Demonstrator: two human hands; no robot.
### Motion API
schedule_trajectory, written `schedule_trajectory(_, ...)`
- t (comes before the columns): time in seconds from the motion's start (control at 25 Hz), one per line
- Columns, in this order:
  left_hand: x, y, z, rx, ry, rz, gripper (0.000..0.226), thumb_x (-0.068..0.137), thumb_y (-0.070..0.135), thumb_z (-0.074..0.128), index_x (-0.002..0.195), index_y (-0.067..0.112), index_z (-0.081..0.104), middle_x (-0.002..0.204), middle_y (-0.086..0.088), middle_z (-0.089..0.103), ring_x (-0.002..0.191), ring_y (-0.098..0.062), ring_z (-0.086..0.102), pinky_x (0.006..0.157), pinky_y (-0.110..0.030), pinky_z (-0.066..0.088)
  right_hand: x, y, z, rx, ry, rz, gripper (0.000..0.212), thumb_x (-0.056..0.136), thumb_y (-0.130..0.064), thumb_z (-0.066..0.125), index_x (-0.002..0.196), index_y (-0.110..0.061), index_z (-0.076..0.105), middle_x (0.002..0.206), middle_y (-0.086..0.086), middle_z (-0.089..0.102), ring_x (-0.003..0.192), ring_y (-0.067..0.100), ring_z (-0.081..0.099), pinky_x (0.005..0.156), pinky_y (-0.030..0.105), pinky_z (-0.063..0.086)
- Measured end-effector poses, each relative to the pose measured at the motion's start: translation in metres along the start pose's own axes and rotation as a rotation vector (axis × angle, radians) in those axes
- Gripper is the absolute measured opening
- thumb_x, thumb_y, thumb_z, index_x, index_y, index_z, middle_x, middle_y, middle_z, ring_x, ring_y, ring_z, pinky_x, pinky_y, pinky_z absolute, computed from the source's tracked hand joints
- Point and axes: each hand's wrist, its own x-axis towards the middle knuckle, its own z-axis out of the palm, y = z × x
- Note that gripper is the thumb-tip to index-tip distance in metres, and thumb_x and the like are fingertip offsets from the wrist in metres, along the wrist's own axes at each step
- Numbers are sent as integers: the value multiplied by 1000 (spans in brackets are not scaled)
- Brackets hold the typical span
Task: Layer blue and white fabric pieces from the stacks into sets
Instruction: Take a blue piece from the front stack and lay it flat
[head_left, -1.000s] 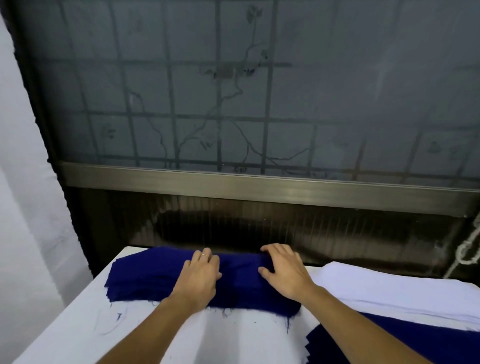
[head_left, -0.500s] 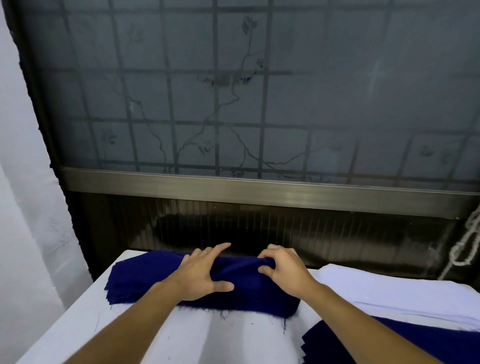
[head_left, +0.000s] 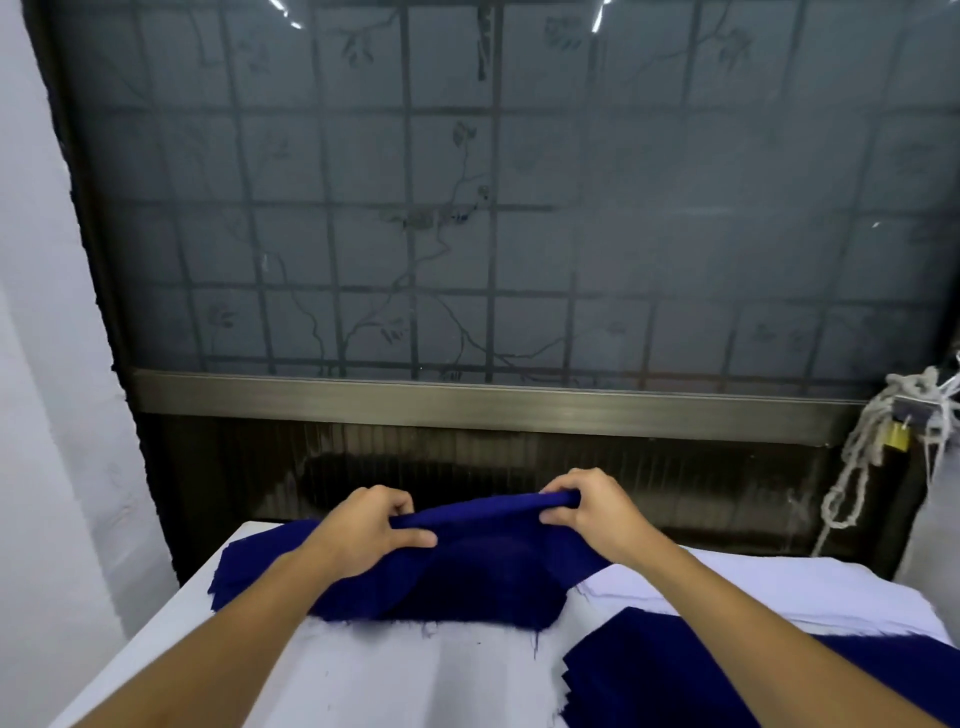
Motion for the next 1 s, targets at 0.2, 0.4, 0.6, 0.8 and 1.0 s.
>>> schedule_trajectory(0.2,-46,-19,-36,-1,49,-79,14,85,46,75,91,34,71,91,10,74,83,-7,71,80,-29,59,-46,13,-47,203,-20,213,6,95,-19,70,95,-17,76,84,0,78,77,17,75,61,28,57)
schedule_trajectory(0.4,-89,-8,-32,-298,205,-208,17,97,35,64,105,22,71,94,1,77,82,-18,75,75,-32,60,-103,21,-52,447,62,379,14,97,-24,67,103,-13,73,90,3,79,82,18,76,70,31,60)
schedule_trajectory(0.6,-118,15,-5,-537,379,-286,13,104,28,57,102,22,68,97,-3,73,89,-23,71,67,-28,55,-143,14,-56,527,235,381,15,99,-26,63,106,-19,74,92,-2,79,84,17,76,70,30,58)
schedule_trajectory(0.8,-147,26,29,-512,509,-344,32,108,32,47,94,11,65,78,-14,65,61,-22,56,50,-31,46,-186,12,-53,456,334,278,13,99,-31,63,101,-25,74,89,-8,78,83,12,74,70,25,57)
schedule_trajectory(1.0,-201,8,78,-483,486,-374,38,107,34,50,82,11,68,76,-4,69,74,-25,64,60,-33,46,-247,43,-22,391,311,289,20,99,-31,64,88,-20,77,85,-6,77,82,12,73,73,30,57)
